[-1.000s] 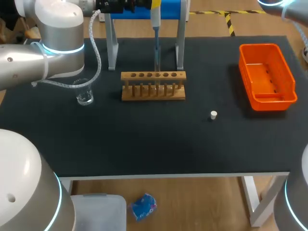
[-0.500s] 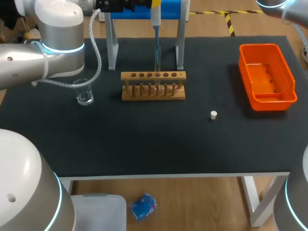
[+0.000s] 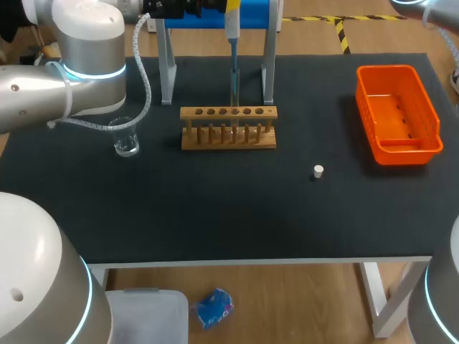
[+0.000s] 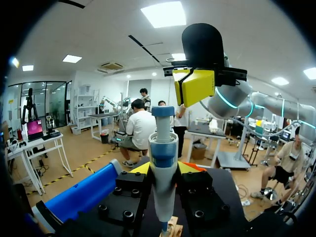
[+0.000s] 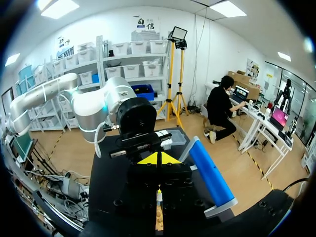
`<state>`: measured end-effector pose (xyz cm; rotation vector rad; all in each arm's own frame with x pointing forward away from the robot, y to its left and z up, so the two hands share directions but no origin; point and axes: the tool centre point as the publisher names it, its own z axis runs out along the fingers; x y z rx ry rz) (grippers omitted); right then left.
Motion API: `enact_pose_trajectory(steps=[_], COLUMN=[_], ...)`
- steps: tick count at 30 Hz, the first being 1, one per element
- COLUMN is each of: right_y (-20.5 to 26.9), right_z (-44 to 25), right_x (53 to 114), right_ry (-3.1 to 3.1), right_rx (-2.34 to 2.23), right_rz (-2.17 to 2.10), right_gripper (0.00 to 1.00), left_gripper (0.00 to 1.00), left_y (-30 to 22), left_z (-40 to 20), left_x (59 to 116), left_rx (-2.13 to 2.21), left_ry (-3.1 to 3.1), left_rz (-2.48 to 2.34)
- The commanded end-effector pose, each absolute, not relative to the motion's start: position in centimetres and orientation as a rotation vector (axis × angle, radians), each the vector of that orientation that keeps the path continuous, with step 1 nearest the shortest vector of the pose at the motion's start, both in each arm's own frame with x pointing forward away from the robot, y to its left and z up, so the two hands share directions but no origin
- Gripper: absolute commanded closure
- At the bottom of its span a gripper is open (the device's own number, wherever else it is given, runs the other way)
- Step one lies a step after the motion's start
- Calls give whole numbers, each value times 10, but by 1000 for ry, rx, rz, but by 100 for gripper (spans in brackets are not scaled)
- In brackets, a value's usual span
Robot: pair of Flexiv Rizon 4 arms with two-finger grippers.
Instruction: Invert the test tube, pick up the pipette, mount the tip to pipette, aspirate from beaker and dispense into the tube, eject the tip, return the pipette, and cap with the stopper.
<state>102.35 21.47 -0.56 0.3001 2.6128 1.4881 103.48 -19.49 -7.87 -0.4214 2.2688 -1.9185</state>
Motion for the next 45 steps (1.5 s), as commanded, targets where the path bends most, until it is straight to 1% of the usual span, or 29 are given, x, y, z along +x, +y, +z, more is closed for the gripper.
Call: enact_pose_trajectory(steps=[1, 19, 45], right_y=[214, 218, 217], right_z=[-2, -5, -24], right_x=[1026, 1042, 1034], right_ry=[2618, 2635, 2674], right_rx=[294, 293, 311], right_rz=[1475, 1440, 1433], right_gripper=[100, 100, 100], left_gripper=[100, 100, 100], left_y=[-195, -195, -195], left_z=[-79, -79, -79], left_x=[1034, 1034, 1034], left_rx=[-422, -422, -422], left_ry=[2266, 2266, 2266], left_rz=[-1918, -1918, -1918])
